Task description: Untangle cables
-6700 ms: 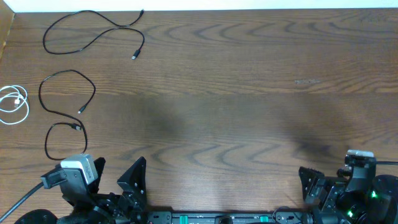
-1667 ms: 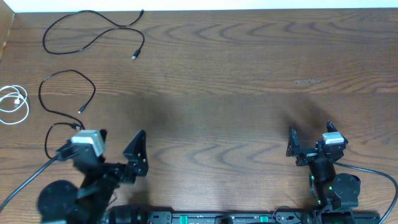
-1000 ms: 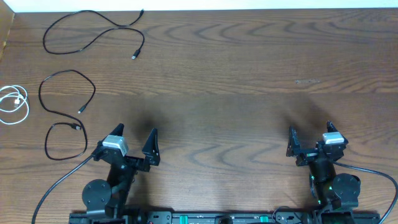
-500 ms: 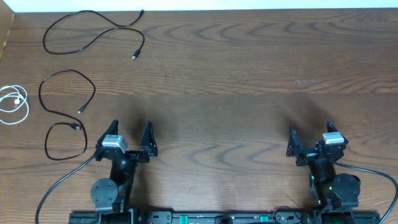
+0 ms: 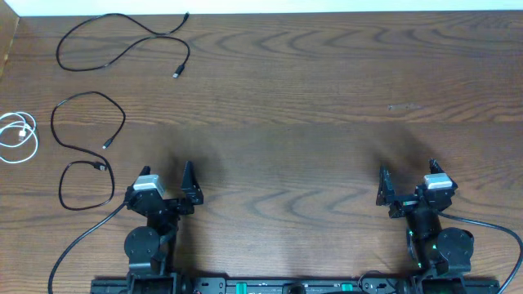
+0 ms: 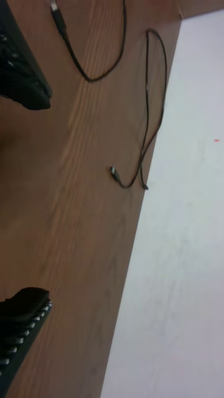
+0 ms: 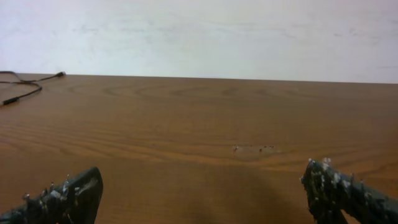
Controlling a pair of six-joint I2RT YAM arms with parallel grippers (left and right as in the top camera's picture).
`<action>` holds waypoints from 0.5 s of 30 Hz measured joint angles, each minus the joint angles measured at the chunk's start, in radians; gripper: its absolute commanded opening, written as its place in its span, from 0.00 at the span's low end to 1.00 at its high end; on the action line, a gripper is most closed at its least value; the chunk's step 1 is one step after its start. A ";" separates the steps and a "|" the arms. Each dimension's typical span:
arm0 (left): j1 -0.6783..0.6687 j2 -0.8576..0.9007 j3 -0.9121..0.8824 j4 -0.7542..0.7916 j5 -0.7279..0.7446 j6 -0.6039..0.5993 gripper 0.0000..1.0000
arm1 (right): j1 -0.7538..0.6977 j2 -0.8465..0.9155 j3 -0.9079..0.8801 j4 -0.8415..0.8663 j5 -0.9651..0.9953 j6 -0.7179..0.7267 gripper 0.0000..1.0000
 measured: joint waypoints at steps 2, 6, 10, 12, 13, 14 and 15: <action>0.000 0.000 0.001 -0.002 -0.004 0.012 0.96 | 0.000 0.000 0.000 0.000 0.000 0.000 0.99; 0.000 0.000 0.002 -0.004 -0.010 0.053 0.96 | 0.000 0.000 0.000 0.000 0.000 0.000 0.99; 0.000 0.000 0.002 -0.005 -0.014 0.105 0.96 | 0.000 0.000 0.000 0.000 0.000 0.000 0.99; 0.000 0.000 0.002 -0.005 -0.020 0.124 0.96 | 0.000 0.000 0.000 0.000 0.000 0.000 0.99; 0.000 0.000 0.003 -0.006 -0.021 0.135 0.96 | 0.000 0.000 0.000 0.000 0.000 0.000 0.99; 0.000 0.000 0.003 -0.007 -0.021 0.148 0.96 | 0.000 0.000 0.000 0.000 0.000 0.000 0.99; 0.000 0.000 0.003 -0.007 -0.022 0.158 0.96 | 0.000 0.000 0.000 0.000 0.000 0.000 0.99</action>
